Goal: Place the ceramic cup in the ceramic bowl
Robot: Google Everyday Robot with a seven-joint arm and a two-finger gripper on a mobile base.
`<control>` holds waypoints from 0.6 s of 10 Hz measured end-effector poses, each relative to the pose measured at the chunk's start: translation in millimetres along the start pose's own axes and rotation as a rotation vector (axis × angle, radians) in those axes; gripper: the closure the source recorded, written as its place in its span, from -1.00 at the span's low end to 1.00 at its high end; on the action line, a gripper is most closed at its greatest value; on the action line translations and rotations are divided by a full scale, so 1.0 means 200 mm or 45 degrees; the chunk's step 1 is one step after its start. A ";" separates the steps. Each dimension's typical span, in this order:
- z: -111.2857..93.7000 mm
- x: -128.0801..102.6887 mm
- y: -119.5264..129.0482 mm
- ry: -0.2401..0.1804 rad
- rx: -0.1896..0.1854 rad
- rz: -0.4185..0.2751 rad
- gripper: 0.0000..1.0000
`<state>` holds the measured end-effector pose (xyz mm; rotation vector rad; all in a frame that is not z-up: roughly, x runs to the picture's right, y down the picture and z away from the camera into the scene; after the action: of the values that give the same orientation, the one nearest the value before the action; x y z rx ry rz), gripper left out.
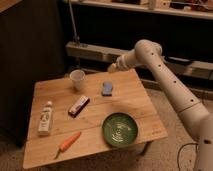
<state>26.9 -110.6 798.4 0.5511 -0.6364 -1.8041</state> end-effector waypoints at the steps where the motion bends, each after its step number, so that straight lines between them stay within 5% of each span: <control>1: 0.01 0.01 -0.03 0.057 0.007 -0.045 -0.04; 3: 0.04 0.01 -0.06 0.142 -0.006 -0.111 -0.48; 6: 0.12 0.08 -0.04 0.108 -0.070 -0.159 -0.60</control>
<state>-0.1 -120.5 810.0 0.6386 -0.5027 -1.8986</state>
